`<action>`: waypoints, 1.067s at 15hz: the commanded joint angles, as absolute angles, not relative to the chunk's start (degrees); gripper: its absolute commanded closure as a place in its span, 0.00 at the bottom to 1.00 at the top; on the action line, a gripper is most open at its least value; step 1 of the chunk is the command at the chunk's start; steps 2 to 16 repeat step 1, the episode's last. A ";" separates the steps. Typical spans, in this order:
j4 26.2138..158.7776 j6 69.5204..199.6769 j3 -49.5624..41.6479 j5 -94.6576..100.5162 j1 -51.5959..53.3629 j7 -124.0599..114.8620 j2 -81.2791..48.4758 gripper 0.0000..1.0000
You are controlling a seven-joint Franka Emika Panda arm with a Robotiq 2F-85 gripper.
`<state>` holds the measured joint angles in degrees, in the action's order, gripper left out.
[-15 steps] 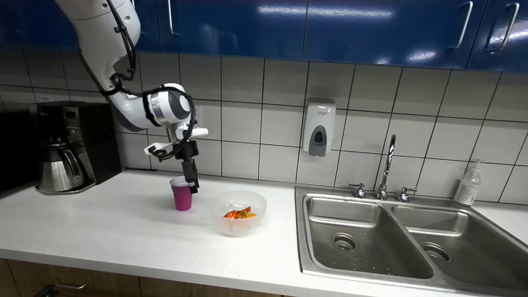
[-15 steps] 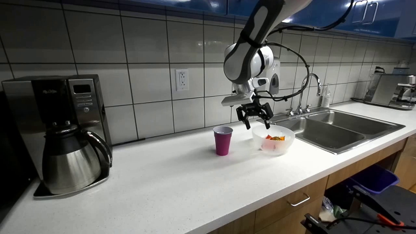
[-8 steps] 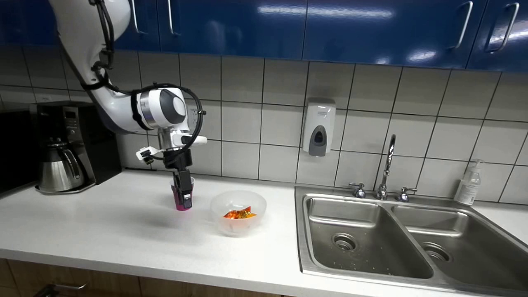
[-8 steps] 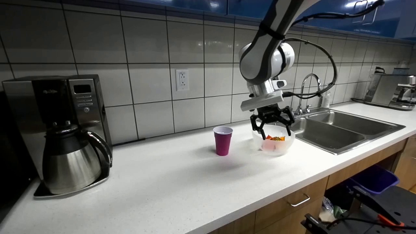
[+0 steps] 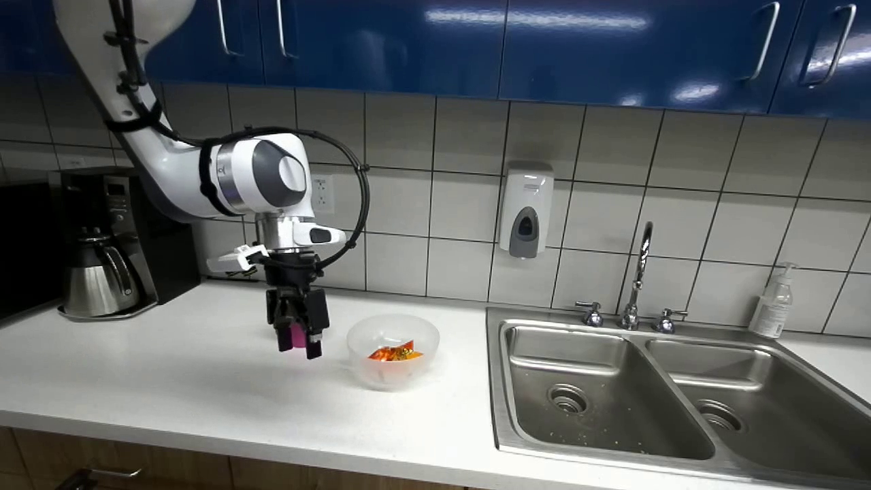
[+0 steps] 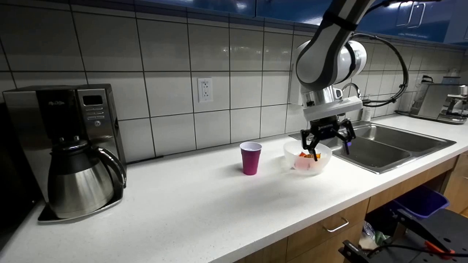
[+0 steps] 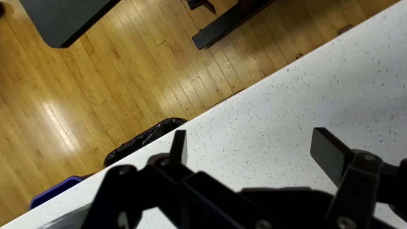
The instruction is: Pick up the orange packet and put it in the clear bowl
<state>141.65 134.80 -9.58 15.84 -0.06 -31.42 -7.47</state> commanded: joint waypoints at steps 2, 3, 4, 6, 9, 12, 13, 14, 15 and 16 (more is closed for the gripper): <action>142.59 134.62 -8.72 15.89 -1.21 -28.90 -6.39 0.00; 142.59 134.62 -8.72 15.89 -1.21 -28.90 -6.39 0.00; 142.59 134.62 -8.72 15.89 -1.21 -28.90 -6.39 0.00; 142.59 134.62 -8.72 15.89 -1.21 -28.90 -6.39 0.00; 142.59 134.62 -8.72 15.89 -1.21 -28.90 -6.39 0.00; 142.59 134.62 -8.72 15.89 -1.21 -28.90 -6.39 0.00; 142.59 134.62 -8.72 15.89 -1.21 -28.90 -6.39 0.00; 142.59 134.62 -8.72 15.89 -1.21 -28.90 -6.39 0.00; 142.59 134.62 -8.72 15.89 -1.21 -28.90 -6.39 0.00; 142.59 134.62 -8.72 15.89 -1.21 -28.90 -6.39 0.00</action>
